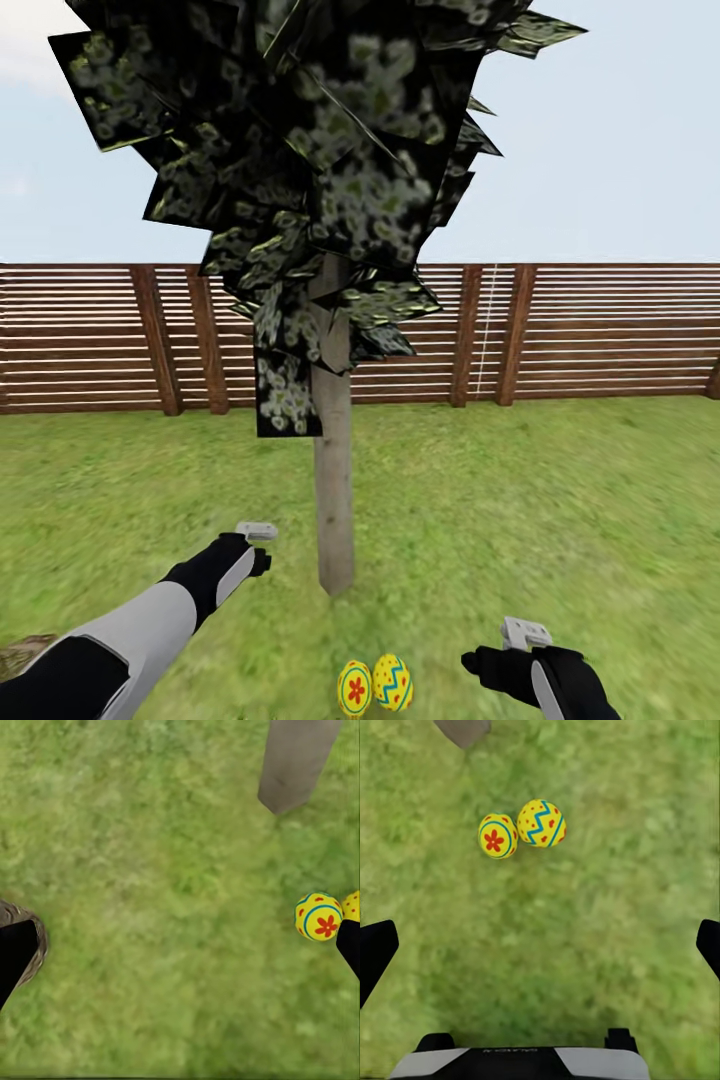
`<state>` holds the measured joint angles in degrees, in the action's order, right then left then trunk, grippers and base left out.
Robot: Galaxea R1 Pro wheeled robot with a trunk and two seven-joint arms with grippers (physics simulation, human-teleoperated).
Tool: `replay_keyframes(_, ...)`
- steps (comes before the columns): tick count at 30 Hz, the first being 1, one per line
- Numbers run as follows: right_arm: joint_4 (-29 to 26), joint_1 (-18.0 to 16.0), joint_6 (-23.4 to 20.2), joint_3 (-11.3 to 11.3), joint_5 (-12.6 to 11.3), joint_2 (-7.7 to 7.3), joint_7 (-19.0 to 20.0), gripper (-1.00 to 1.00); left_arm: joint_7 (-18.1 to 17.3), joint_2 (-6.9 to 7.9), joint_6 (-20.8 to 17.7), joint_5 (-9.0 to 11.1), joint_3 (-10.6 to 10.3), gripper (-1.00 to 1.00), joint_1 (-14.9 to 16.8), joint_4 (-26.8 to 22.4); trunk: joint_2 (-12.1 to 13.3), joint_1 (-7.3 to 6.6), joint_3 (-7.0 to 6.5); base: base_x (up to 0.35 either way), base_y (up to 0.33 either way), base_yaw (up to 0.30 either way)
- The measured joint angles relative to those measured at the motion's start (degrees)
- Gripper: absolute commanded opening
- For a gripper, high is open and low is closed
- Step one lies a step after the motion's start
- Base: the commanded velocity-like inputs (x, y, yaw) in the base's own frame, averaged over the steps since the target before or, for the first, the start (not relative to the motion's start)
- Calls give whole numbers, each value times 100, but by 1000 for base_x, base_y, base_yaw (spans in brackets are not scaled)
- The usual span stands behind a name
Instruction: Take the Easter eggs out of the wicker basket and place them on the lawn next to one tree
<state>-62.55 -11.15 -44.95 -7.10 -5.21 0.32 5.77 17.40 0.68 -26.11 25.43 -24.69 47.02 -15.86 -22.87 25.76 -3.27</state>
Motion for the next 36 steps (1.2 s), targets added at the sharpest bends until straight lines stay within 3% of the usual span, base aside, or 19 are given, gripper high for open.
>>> replay_keyframes(11,18,0,6,5,-4,7,-13,100,-1,2,170,-1,1,100,-14,2,1,0,56,0,125,230)
replay_keyframes(36,65,0,10,14,-4,8,-23,100,0,6,247,5,10,100,-47,2,0,0,187,0,278,234)
